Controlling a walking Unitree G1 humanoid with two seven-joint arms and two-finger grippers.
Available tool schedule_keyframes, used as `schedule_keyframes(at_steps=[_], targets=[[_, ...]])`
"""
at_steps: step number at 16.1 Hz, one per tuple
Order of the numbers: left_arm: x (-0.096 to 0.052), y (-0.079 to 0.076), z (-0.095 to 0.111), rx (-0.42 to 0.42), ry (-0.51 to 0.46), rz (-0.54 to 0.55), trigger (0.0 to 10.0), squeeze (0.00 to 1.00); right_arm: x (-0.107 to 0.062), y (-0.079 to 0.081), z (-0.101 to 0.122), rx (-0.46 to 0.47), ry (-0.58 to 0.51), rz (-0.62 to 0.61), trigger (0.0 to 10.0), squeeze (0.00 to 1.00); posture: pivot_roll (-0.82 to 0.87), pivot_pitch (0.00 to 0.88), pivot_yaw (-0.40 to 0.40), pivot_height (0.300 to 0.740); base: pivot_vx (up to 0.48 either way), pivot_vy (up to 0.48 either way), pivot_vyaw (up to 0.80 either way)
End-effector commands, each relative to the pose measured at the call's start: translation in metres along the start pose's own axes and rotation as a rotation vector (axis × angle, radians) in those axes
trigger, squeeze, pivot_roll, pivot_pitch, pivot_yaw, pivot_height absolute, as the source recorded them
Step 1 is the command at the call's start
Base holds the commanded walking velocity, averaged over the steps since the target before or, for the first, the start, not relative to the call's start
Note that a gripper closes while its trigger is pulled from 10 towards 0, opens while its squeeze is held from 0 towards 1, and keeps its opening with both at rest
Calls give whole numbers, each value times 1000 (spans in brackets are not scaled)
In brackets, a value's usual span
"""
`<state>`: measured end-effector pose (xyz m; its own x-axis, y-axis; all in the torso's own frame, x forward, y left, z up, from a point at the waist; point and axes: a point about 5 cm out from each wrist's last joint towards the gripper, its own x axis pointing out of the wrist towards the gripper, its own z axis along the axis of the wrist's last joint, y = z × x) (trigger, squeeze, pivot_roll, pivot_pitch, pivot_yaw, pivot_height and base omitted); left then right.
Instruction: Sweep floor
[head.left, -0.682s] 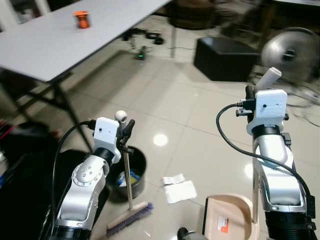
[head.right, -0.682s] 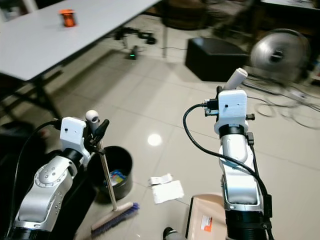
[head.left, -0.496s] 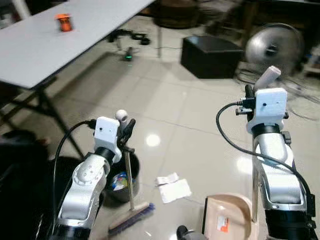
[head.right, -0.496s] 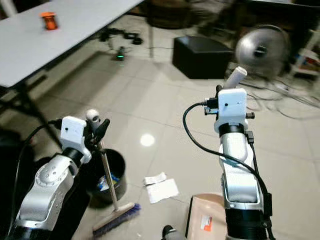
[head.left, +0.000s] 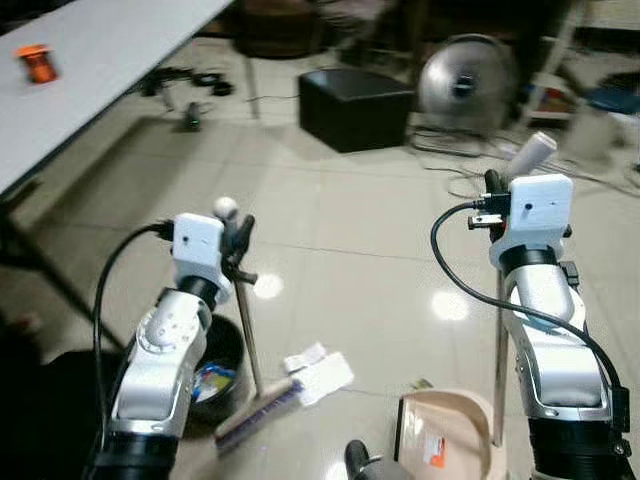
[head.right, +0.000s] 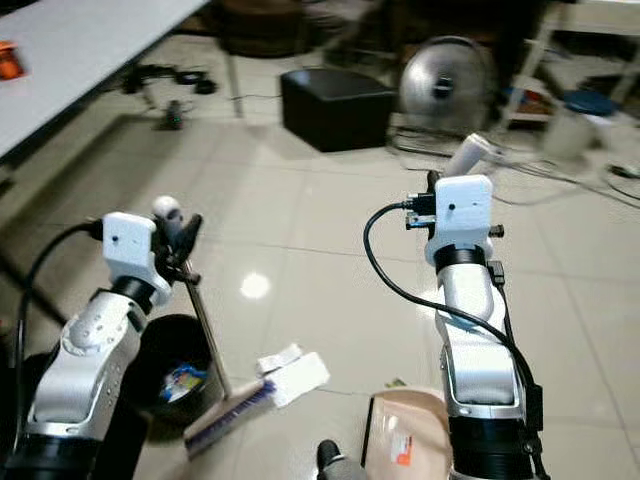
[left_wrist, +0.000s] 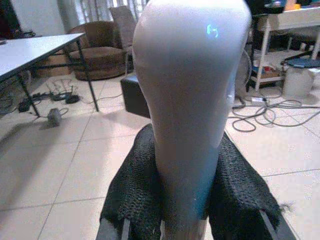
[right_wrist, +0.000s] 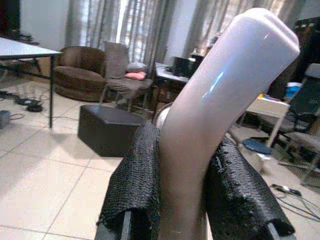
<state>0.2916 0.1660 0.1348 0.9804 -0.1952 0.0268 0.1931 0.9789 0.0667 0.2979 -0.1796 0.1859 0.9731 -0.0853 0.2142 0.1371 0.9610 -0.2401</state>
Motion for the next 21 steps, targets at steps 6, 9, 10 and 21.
schedule_keyframes(at_steps=[6,9,10,21], targets=[[-2,-2,8,1,-32,-7,10000,0,4,2,15,37,-36,19,10000,0,5,0,33,740,0,0,-800],[-4,2,8,20,-35,22,10000,0,4,5,15,44,-28,30,10000,0,5,0,31,740,0,0,-800],[-5,5,9,33,-36,45,10000,0,5,6,16,60,-22,38,10000,0,11,0,35,740,0,0,-800],[-13,14,24,90,-99,142,10000,0,-4,14,19,186,-36,88,10000,0,49,1,19,740,0,0,0]])
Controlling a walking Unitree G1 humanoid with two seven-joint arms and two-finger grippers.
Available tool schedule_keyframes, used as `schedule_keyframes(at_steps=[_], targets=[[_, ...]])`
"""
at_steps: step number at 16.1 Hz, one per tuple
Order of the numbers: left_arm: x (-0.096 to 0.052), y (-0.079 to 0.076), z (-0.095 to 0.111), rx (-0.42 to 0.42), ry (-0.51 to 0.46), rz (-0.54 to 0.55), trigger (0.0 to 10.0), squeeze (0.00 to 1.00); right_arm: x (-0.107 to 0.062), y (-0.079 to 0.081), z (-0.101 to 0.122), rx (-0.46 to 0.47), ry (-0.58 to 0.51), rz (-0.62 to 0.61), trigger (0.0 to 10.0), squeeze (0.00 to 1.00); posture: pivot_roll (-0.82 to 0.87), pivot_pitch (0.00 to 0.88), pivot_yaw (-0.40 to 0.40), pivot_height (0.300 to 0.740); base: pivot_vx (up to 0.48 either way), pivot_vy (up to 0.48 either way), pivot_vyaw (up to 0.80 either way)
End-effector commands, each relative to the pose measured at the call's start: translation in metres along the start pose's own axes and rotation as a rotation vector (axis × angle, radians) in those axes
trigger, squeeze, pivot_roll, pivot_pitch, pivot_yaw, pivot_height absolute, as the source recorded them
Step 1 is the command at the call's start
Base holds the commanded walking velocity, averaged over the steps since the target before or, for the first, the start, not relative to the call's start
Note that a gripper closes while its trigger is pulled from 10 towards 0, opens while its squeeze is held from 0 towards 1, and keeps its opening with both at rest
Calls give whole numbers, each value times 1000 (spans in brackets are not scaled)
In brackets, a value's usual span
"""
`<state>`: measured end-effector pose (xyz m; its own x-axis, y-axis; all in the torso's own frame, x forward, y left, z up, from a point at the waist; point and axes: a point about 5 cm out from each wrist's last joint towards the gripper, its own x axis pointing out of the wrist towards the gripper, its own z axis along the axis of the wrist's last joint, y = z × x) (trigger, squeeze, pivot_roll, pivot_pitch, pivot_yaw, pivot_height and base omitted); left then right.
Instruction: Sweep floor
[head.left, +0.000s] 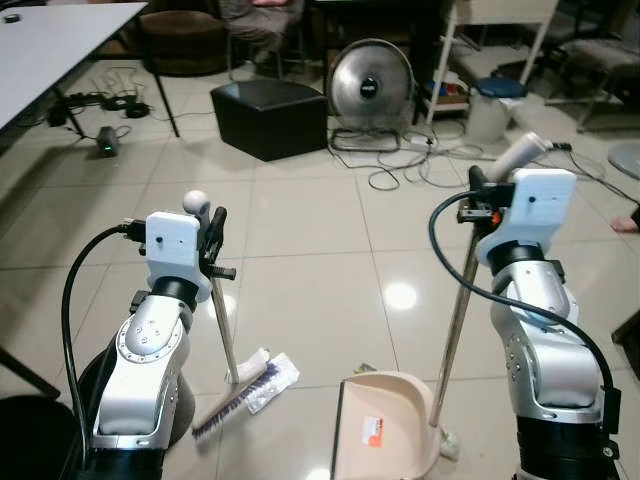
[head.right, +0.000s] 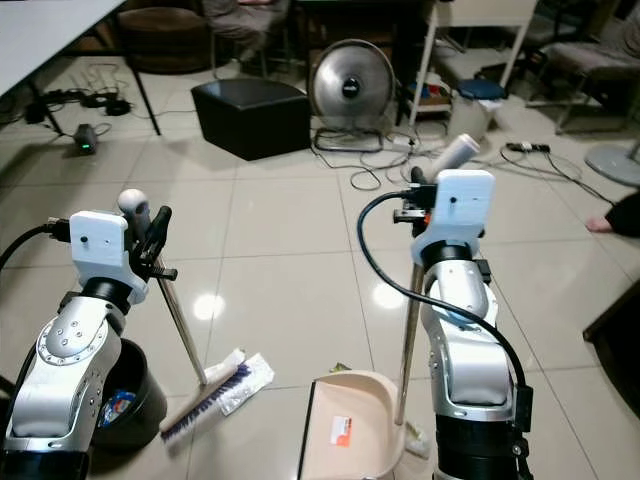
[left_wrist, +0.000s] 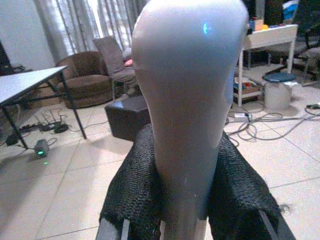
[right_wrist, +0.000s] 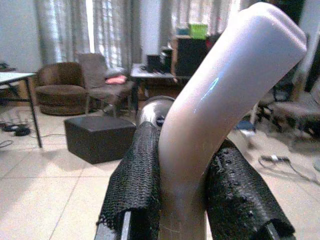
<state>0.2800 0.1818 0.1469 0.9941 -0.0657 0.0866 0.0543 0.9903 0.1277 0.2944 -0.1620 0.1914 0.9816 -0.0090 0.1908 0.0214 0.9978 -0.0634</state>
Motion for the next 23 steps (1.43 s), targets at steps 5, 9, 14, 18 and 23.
schedule_keyframes(at_steps=[5,9,14,18,23], targets=[[7,-5,23,-5,-94,8,10000,0,-2,4,10,-58,-53,41,10000,0,40,9,23,740,110,0,0],[10,-7,25,-10,-107,17,10000,0,-3,2,8,-87,-40,39,10000,0,35,13,20,740,332,0,656],[15,-8,27,-13,-117,25,10000,0,-2,1,7,-76,-41,26,10000,0,35,27,15,740,337,0,320],[18,-8,28,-17,-118,30,10000,0,-1,1,5,-74,-34,20,10000,0,36,26,16,740,337,0,0],[19,-6,26,-10,-114,35,10000,0,-1,3,2,-108,-16,46,10000,0,44,25,13,740,337,0,320]])
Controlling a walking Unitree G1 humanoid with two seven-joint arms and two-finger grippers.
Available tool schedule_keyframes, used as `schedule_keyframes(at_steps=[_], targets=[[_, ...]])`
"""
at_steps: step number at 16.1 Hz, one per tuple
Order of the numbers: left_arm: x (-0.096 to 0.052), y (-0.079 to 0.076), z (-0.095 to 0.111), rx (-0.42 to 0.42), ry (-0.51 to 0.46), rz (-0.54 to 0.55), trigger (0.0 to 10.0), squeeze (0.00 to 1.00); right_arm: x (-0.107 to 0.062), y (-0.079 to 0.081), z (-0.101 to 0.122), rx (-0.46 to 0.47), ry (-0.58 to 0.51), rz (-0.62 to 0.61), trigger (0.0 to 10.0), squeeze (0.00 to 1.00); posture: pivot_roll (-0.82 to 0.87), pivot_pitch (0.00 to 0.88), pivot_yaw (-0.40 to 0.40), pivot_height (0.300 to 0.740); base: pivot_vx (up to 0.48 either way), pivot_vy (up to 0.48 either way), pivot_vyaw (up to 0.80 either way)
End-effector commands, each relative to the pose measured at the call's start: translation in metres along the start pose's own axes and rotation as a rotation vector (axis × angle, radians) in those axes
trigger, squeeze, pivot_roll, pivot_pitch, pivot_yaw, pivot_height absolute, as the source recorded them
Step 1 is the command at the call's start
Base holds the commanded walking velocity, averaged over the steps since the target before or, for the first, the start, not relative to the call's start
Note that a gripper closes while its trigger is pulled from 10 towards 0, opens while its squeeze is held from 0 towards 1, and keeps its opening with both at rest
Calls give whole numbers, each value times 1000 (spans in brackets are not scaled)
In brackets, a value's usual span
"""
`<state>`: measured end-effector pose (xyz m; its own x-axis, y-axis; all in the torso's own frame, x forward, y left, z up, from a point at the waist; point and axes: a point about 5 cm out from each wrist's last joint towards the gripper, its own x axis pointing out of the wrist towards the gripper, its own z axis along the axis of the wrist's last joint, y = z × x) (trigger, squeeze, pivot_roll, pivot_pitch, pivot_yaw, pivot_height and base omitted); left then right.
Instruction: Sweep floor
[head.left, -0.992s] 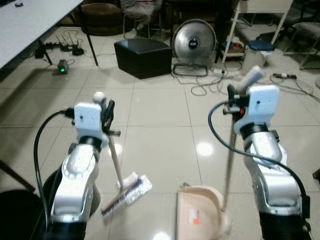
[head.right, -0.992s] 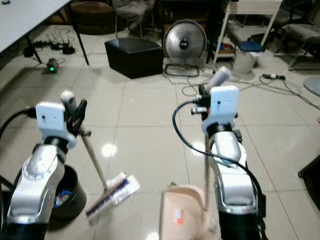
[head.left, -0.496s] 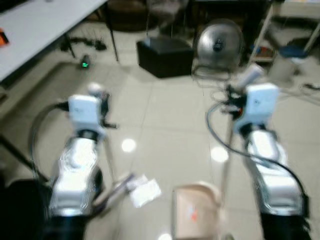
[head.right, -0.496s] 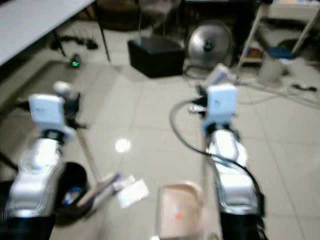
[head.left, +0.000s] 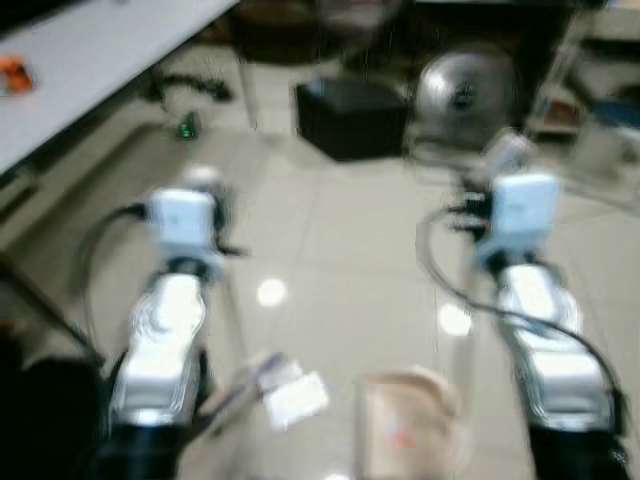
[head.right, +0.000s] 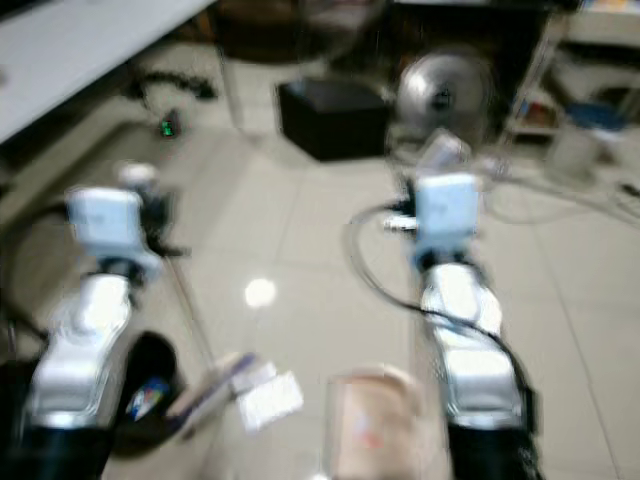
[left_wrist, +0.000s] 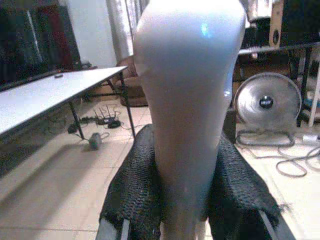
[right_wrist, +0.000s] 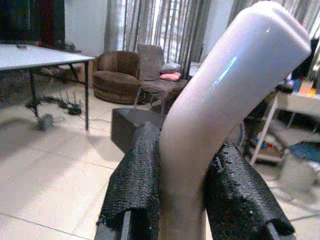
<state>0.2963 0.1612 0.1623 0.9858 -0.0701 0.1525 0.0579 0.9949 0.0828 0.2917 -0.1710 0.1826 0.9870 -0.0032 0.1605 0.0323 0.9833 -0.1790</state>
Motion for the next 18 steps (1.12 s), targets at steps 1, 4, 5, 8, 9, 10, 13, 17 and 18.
schedule_keyframes(at_steps=[1,4,5,8,9,10,13,17,18], targets=[[1,11,10,37,-47,32,10000,0,4,11,12,8,-47,36,10000,0,44,25,13,740,337,0,800],[0,13,9,41,-45,37,10000,0,4,10,11,40,-51,9,10000,0,46,29,15,740,339,0,0],[0,12,9,41,-44,33,10000,0,3,10,10,41,-48,7,10000,0,46,29,18,740,337,0,0],[2,8,7,36,-39,13,10000,0,0,9,7,34,-38,0,10000,0,42,32,23,740,335,0,0],[4,6,7,33,-41,0,10000,0,1,8,6,38,-36,-8,10000,0,42,39,22,740,334,0,0],[5,5,7,32,-42,-4,10000,0,1,8,6,40,-35,-9,10000,0,42,39,22,740,334,0,0],[8,1,8,29,-44,-18,10000,0,1,8,4,28,-46,4,10000,0,41,51,27,740,336,0,0],[17,-15,-5,-4,19,-68,10000,0,7,4,-7,-53,-40,-39,10000,0,19,86,69,740,244,0,0],[17,-15,-5,-4,19,-68,10000,0,7,4,-7,-53,-40,-39,10000,0,19,86,69,740,0,0,0]])
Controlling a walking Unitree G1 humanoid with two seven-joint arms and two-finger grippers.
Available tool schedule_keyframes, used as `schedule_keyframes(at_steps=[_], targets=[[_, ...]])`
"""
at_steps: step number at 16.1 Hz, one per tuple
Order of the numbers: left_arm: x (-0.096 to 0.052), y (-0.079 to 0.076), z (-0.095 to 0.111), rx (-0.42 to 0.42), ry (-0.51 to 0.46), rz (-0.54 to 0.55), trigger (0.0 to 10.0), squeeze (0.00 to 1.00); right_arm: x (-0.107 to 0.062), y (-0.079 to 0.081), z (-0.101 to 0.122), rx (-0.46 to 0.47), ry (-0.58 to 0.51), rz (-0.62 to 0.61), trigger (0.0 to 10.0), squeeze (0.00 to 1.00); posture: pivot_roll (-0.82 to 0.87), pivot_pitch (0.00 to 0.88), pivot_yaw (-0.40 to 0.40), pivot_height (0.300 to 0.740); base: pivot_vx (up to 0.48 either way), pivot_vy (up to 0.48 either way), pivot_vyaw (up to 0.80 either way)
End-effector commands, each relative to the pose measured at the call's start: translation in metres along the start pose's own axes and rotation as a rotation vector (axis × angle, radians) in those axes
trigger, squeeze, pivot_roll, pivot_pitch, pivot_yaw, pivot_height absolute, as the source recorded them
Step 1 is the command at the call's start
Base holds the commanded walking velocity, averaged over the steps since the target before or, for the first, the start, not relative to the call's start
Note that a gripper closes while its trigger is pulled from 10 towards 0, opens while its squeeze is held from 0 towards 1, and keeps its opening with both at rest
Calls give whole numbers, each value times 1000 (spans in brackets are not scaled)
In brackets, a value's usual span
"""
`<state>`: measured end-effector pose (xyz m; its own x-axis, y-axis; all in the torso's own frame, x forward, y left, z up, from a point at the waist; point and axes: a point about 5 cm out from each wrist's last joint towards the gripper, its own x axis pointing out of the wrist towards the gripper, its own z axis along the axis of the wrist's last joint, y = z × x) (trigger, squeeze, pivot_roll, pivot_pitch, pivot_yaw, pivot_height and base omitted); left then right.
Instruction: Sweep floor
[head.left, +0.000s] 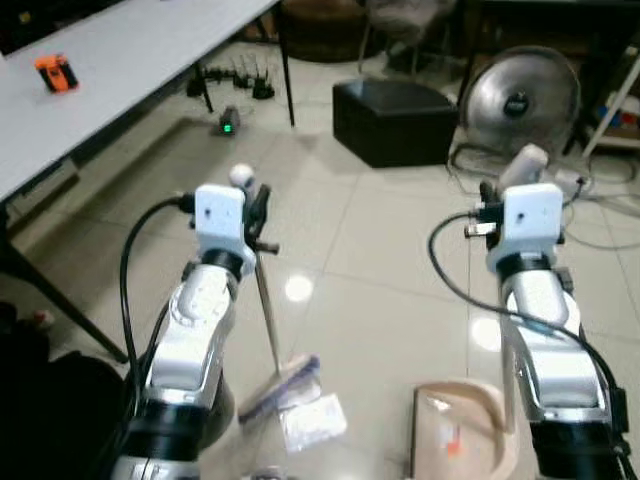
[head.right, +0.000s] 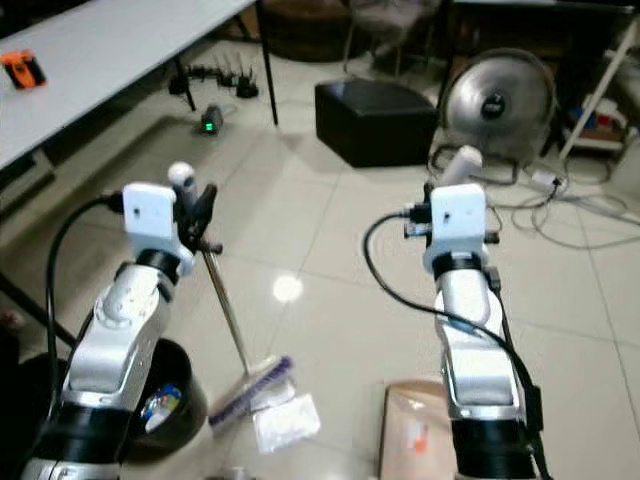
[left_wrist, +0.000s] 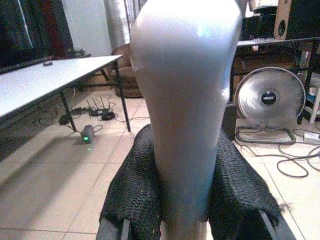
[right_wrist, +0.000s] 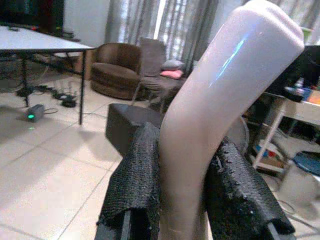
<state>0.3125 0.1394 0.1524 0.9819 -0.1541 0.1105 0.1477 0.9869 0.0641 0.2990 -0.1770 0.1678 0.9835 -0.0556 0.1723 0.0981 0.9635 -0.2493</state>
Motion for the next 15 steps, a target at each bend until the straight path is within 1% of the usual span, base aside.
schedule_keyframes(at_steps=[1,2,3,4,6,7,8,9,10,12,13,15], targets=[[3,2,1,19,-17,9,10000,0,4,6,9,41,-57,27,10000,0,-1,98,84,740,0,0,0],[6,-1,1,17,-32,8,10000,0,5,5,8,54,-61,30,10000,0,4,109,79,740,0,0,0],[13,-5,3,13,-62,12,10000,0,8,3,4,86,-60,26,10000,0,11,119,70,740,0,0,0],[15,-7,4,9,-72,14,10000,0,9,2,1,87,-58,25,10000,0,11,123,68,740,0,0,0],[20,-11,4,6,-96,-1,10000,0,14,4,-2,67,-76,28,10000,0,13,167,65,740,0,0,0],[23,-14,1,2,-97,-10,10000,0,17,8,-2,56,-94,40,10000,0,14,177,69,740,0,0,0],[24,-16,1,3,-111,-15,10000,0,18,11,-2,54,-113,49,10000,0,28,205,70,740,0,0,0],[28,-17,1,22,-115,-15,10000,0,21,12,-3,54,-113,52,10000,0,33,220,71,740,0,0,0],[29,-17,2,26,-123,-13,10000,0,22,12,-3,50,-116,54,10000,0,41,237,71,740,0,0,0],[33,-17,6,27,-176,-12,10000,0,24,15,-6,27,-150,68,10000,0,64,267,79,740,0,0,0],[34,-19,6,32,-187,-23,10000,0,25,16,-8,11,-161,72,10000,0,72,282,84,740,0,0,0],[39,-22,5,34,-222,-30,10000,0,30,17,-6,5,-211,47,10000,0,79,330,93,740,0,0,0]])
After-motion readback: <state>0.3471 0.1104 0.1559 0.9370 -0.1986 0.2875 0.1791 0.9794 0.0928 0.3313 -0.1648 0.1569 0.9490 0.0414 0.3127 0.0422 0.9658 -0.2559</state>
